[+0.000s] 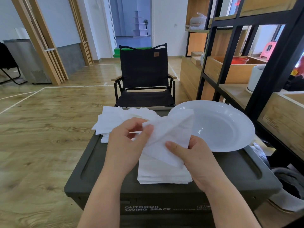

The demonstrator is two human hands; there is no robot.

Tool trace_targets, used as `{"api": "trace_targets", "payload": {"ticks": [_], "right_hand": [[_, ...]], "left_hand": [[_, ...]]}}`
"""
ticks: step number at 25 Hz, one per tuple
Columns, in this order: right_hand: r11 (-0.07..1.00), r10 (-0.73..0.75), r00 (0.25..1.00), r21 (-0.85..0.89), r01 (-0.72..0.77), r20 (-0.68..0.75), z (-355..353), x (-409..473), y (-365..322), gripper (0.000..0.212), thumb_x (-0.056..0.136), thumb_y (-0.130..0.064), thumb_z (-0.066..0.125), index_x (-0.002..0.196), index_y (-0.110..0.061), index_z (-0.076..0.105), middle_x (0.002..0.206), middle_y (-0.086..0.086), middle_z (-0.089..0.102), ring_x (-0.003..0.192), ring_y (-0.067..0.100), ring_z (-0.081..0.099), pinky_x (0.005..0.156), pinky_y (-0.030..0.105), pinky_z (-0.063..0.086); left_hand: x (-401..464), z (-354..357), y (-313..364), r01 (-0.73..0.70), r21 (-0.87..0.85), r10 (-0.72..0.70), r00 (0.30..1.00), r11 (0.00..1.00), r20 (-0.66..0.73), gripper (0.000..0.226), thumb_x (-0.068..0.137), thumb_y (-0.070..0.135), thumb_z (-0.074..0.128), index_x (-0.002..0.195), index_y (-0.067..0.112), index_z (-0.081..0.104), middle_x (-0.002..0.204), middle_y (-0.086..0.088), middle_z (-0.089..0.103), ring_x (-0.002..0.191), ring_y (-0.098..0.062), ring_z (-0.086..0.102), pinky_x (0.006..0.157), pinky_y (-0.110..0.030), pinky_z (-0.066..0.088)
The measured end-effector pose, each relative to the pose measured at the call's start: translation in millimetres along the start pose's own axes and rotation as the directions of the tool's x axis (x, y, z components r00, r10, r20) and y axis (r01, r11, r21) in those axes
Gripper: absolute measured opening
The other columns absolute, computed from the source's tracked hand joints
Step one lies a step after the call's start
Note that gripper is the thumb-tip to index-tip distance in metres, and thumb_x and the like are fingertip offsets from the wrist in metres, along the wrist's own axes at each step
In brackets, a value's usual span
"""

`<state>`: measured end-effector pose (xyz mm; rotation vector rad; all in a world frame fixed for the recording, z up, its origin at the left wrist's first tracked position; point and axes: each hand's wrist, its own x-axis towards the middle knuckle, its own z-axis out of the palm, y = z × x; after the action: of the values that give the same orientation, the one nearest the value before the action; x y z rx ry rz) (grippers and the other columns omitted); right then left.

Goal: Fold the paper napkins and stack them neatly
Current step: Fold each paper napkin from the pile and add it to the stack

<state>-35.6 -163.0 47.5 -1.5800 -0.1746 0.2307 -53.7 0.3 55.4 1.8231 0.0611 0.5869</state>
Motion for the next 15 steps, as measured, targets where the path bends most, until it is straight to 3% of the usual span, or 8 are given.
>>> {"api": "trace_targets", "payload": {"ticks": [4,8,10,13,15], "right_hand": [[1.000,0.019,0.992,-0.005,-0.018,0.125,-7,-3,-4,0.022,0.085,-0.010,0.064,0.086,-0.030,0.073,0.093,-0.007,0.076,0.089,0.013,0.072,0.086,0.036,0.056],[0.999,0.030,0.983,0.035,-0.037,0.179,-6,-5,-4,0.014,0.086,-0.020,0.062,0.092,-0.030,0.071,0.096,-0.009,0.076,0.092,0.011,0.071,0.089,0.036,0.054],[0.998,0.027,0.993,0.045,-0.032,0.116,-5,-3,-2,0.013,0.087,-0.030,0.060,0.093,-0.030,0.071,0.097,-0.011,0.075,0.094,0.011,0.070,0.092,0.039,0.053],[0.998,0.023,0.998,0.052,-0.026,0.059,-4,-1,-3,0.014,0.090,-0.026,0.058,0.093,-0.030,0.071,0.096,-0.011,0.075,0.093,0.011,0.070,0.091,0.040,0.054],[0.998,0.029,0.997,0.051,-0.033,0.071,-4,-2,-4,0.015,0.089,-0.022,0.059,0.093,-0.032,0.069,0.096,-0.013,0.075,0.092,0.011,0.070,0.091,0.041,0.054]], "left_hand": [[2,-3,9,0.152,-0.253,-0.169,0.985,0.956,-0.048,0.018,0.095,0.021,0.052,0.082,0.019,0.064,0.074,0.006,0.067,0.074,-0.012,0.060,0.072,-0.033,0.048],[-2,1,12,0.226,-0.185,-0.228,0.974,0.956,0.009,0.019,0.096,0.036,0.051,0.085,0.025,0.062,0.082,-0.017,0.070,0.073,-0.033,0.061,0.069,-0.048,0.052],[-4,1,14,0.223,-0.155,-0.224,0.975,0.962,0.012,0.019,0.095,0.038,0.051,0.081,0.027,0.060,0.085,-0.026,0.066,0.070,-0.031,0.058,0.066,-0.046,0.049],[-5,-2,20,0.244,-0.204,-0.240,0.970,0.948,0.045,0.006,0.093,0.031,0.056,0.093,0.030,0.061,0.081,-0.014,0.073,0.076,-0.031,0.068,0.070,-0.045,0.055],[-6,-4,22,0.257,-0.275,-0.238,0.966,0.927,0.101,0.026,0.090,0.021,0.062,0.111,0.036,0.059,0.086,-0.002,0.076,0.086,-0.026,0.072,0.076,-0.047,0.058]]}}
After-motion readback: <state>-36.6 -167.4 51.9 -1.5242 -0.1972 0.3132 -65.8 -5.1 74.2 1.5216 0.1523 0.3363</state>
